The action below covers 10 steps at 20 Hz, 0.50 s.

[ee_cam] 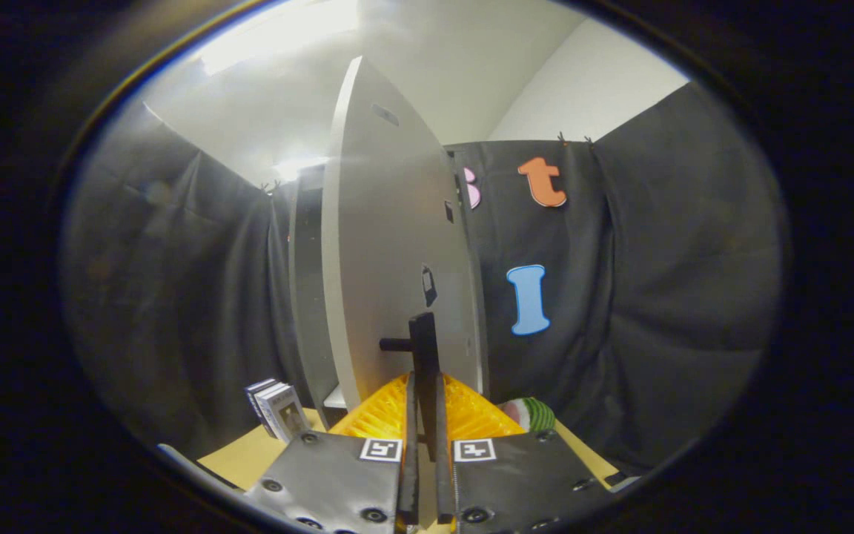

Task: Open the shoe cabinet door, grab the shoes and put them into the shoe cabinet, then close the shoe cabinet door.

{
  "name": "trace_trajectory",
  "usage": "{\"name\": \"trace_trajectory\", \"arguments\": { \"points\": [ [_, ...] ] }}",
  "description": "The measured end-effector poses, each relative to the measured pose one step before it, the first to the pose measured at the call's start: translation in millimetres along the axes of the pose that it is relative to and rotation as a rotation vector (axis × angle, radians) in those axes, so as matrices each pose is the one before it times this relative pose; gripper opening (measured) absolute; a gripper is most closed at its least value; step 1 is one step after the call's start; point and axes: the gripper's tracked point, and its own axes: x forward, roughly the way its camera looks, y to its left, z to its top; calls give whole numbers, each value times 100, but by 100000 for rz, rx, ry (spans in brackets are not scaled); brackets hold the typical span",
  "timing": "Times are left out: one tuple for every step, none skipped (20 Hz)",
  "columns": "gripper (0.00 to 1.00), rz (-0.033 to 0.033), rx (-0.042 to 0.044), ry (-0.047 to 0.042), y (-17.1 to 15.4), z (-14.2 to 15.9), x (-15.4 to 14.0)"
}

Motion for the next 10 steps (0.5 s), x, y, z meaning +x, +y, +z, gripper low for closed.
{"name": "trace_trajectory", "arguments": {
  "points": [
    [11,-281,723,1801,-759,-511,24],
    [11,-586,1052,1032,-991,-241,-104],
    [12,-1090,1011,-102,-1010,91,21],
    [12,-1345,615,-306,-982,275,-20],
    [12,-1692,-24,-236,-953,154,-102],
    [12,-1829,-297,-231,-1093,42,-87],
    [11,-1676,-23,-486,-928,205,-19],
    [10,-1488,95,-229,-880,-37,-122],
    [9,-1481,164,-159,-861,138,-229],
    [8,-1748,-32,-129,-887,-113,-131]
  ]
}}
